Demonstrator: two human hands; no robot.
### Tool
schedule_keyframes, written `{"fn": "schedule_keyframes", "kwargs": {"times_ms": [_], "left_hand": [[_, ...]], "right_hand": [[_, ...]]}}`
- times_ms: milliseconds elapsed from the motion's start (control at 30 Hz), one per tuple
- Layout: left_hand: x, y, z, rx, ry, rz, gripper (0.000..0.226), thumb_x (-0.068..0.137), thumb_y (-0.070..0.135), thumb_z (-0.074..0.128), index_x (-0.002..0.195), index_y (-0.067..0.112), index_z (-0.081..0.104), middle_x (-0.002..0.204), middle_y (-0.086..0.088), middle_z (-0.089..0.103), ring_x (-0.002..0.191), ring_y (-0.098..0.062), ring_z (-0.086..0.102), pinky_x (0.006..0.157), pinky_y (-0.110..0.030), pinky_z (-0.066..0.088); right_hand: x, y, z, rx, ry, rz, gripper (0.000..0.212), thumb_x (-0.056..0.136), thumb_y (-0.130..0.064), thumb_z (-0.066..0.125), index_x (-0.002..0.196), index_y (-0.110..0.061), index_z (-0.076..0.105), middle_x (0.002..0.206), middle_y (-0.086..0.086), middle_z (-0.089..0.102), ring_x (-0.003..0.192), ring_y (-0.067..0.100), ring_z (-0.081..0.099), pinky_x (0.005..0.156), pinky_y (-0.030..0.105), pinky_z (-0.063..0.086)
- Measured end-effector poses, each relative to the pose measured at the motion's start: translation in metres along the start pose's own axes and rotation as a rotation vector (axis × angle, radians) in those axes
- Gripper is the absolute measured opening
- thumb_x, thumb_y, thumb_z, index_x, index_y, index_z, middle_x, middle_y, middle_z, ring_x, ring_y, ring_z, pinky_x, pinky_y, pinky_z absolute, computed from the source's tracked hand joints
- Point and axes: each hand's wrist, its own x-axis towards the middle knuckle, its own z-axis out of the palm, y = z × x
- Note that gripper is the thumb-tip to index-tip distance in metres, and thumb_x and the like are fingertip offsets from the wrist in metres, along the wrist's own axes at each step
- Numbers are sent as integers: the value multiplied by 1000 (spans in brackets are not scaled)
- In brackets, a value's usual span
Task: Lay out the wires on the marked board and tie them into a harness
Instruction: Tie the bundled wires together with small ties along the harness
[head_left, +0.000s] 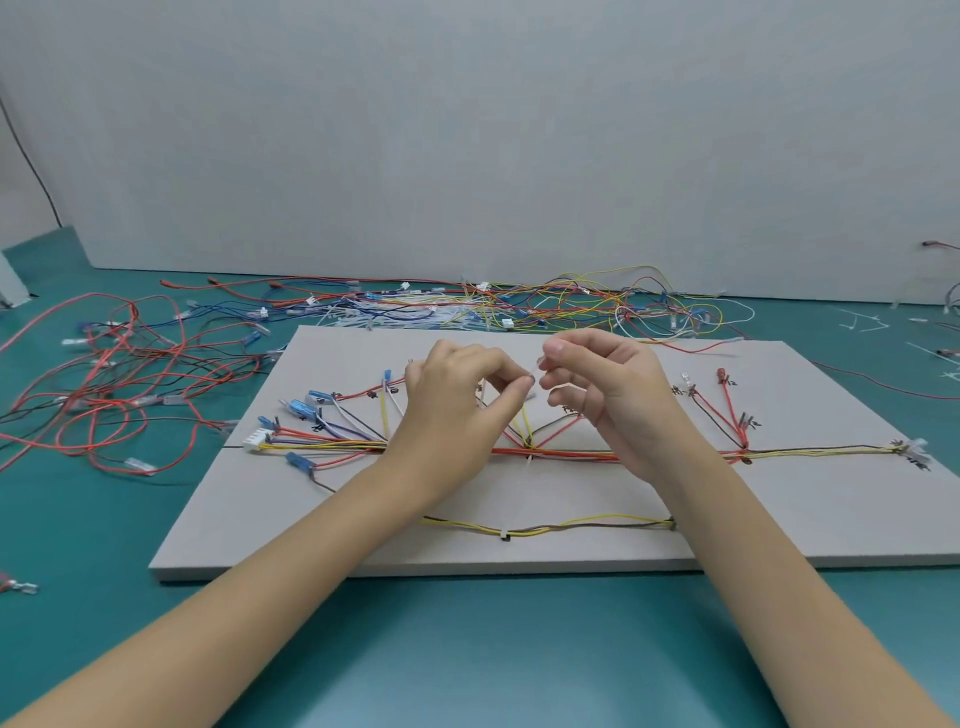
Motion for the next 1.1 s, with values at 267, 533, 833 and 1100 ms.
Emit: {"fn": "schedule_keyframes", "kwargs": {"times_ms": [267,533,833,1100], "left_hand": [[1,-9,9,-16,-22,-38,13,92,30,64,83,27,72,82,15,67,99,-10,44,88,-35,27],[10,-28,15,119,-295,-46,15,93,28,60,96,29,74,96,12,63,109,-20,43,97,-44,36],[6,-31,10,388,-453,154,26,93,16,48,105,31,65,105,5,56,111,-20,40,91,-38,37],[7,-27,11,510,-497,192,23,93,18,43,111,27,53,113,1,48,109,-23,38,87,-38,39]], "right_hand": [[0,8,1,-288,-27,-110,2,85,0,69,85,0,70,76,2,70,64,14,62,55,25,52],[5,18,-8,-650,8,-153,18,88,2,64,75,-11,63,76,13,69,65,20,65,61,37,57],[6,13,-14,-617,63,-241,28,89,6,61,72,-17,58,73,8,67,61,20,65,56,28,55],[4,20,-8,-683,9,-204,21,84,5,68,78,-15,65,80,11,69,61,17,66,58,35,58]]}}
